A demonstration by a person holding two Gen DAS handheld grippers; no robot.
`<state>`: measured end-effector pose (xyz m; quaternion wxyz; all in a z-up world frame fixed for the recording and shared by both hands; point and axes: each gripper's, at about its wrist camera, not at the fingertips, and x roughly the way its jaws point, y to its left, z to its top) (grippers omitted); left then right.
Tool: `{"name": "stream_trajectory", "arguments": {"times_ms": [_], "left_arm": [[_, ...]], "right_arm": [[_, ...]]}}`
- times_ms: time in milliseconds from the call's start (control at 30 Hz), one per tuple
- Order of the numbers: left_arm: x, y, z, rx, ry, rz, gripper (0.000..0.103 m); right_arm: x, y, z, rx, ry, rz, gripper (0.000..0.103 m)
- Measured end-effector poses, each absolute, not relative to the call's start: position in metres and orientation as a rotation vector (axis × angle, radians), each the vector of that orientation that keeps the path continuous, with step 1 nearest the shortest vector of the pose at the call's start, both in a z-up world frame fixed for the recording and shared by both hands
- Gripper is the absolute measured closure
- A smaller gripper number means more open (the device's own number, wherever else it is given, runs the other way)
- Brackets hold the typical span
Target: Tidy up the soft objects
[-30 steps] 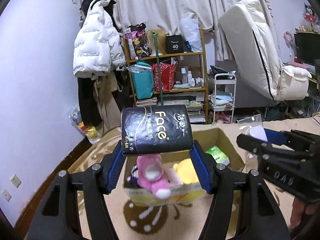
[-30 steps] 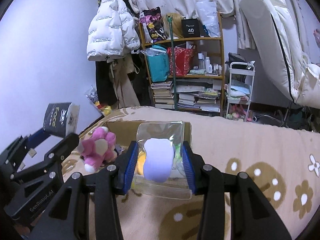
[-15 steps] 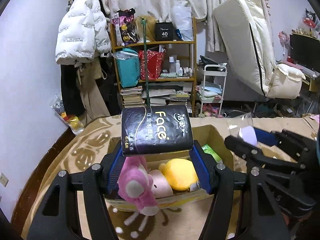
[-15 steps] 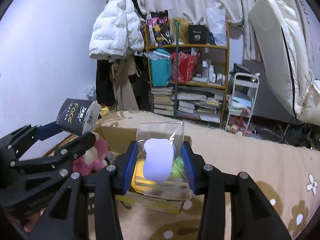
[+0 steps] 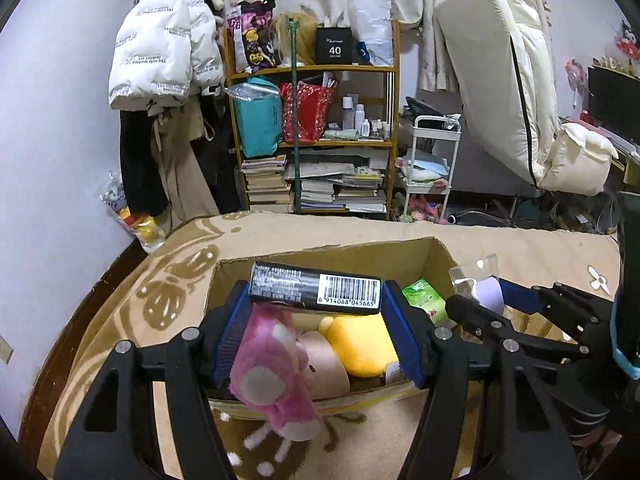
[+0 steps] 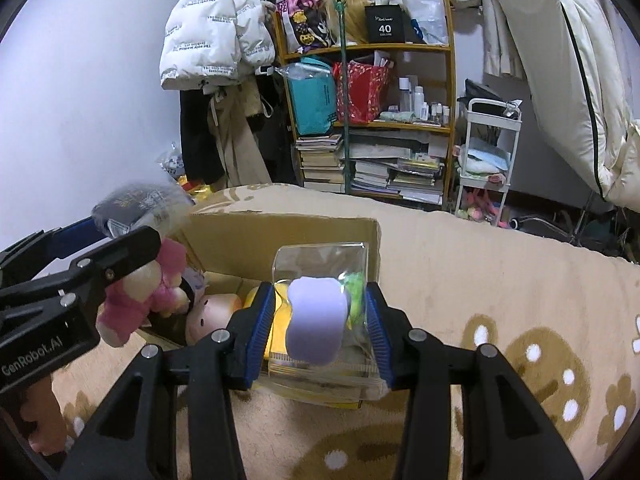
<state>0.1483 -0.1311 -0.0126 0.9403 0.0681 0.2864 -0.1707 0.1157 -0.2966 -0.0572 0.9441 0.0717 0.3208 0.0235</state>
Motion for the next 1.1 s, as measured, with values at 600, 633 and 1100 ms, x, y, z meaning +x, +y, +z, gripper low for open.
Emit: {"name": "stream_trajectory", "arguments": {"times_ms": [600, 633, 1100], "left_arm": [[0.138, -0.119, -0.006, 0.147, 0.538, -0.293, 0.019], [0.137, -0.118, -0.005, 0.149, 0.535, -0.289, 0.019], [0.092, -0.089, 0.023, 0.149, 0.450, -0.222, 0.007]], "right_arm": [[0.120, -0.307, -0.063, 0.217, 0.674, 0.046, 0.044], [0.120, -0.307, -0.063, 0.218, 0.671, 0.051, 0.041], [0.081, -0.297, -0.022, 0.143, 0.552, 0.065, 0.005]]}}
